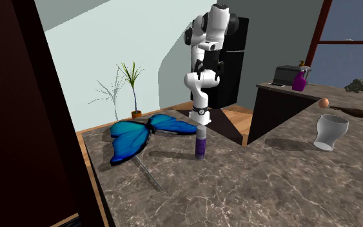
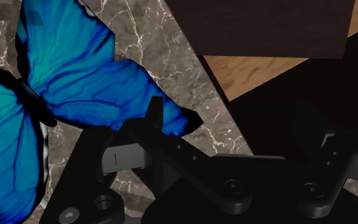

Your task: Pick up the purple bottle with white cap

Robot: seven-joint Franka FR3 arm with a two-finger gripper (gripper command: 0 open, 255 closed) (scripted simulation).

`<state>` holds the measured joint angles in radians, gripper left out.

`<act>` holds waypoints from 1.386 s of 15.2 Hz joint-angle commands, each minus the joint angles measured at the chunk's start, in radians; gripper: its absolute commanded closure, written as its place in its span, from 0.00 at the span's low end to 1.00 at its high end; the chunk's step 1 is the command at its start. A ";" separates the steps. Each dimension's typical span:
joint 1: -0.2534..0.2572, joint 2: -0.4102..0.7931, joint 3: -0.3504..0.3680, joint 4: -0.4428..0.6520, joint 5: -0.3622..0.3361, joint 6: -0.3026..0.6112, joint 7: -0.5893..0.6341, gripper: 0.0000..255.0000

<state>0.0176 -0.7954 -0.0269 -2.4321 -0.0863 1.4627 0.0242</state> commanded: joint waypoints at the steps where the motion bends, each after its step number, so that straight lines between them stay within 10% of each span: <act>1: 0.000 0.000 0.000 0.000 0.000 0.000 0.000 0.00; 21: -0.003 0.679 -0.165 0.307 0.056 0.512 -0.204 0.00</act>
<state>0.0155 -0.1539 -0.1845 -2.1482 -0.0402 1.9546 -0.1643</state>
